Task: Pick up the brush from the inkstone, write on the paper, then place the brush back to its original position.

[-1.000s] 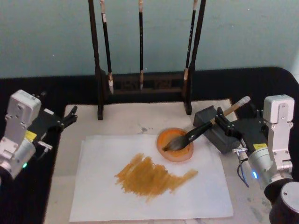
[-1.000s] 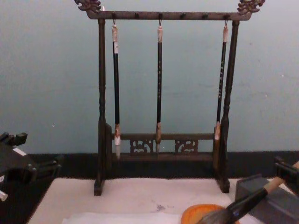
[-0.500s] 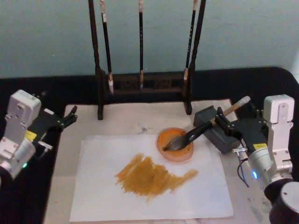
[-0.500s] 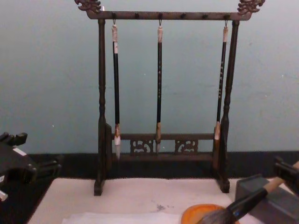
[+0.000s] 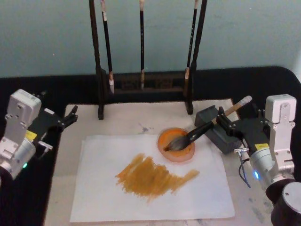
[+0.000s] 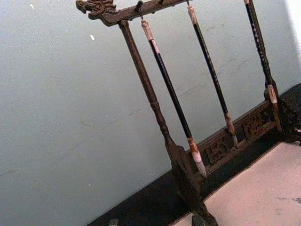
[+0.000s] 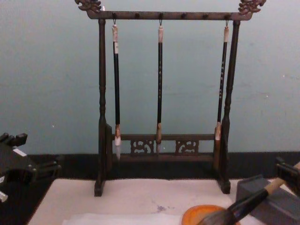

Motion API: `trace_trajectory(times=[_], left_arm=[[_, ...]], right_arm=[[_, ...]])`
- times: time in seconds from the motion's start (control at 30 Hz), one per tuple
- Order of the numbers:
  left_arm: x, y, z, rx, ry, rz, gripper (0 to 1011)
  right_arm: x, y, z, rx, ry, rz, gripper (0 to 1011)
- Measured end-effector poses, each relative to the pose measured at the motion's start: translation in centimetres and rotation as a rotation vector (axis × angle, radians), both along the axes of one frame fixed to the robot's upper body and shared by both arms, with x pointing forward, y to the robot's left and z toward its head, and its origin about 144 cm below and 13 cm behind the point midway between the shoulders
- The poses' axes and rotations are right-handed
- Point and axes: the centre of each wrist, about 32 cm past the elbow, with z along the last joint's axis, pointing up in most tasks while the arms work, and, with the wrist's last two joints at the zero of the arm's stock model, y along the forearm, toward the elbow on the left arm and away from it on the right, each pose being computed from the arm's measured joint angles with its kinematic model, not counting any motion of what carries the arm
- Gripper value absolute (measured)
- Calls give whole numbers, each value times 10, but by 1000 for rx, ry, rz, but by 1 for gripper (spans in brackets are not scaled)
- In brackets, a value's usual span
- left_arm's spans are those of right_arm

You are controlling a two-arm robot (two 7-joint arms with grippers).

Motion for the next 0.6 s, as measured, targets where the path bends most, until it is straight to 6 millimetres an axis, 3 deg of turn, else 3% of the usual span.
trace_trajectory(times=[0.6], left_arm=[[0,0,0,0,0,0,1010]], right_arm=[[0,0,0,0,0,0,1000]])
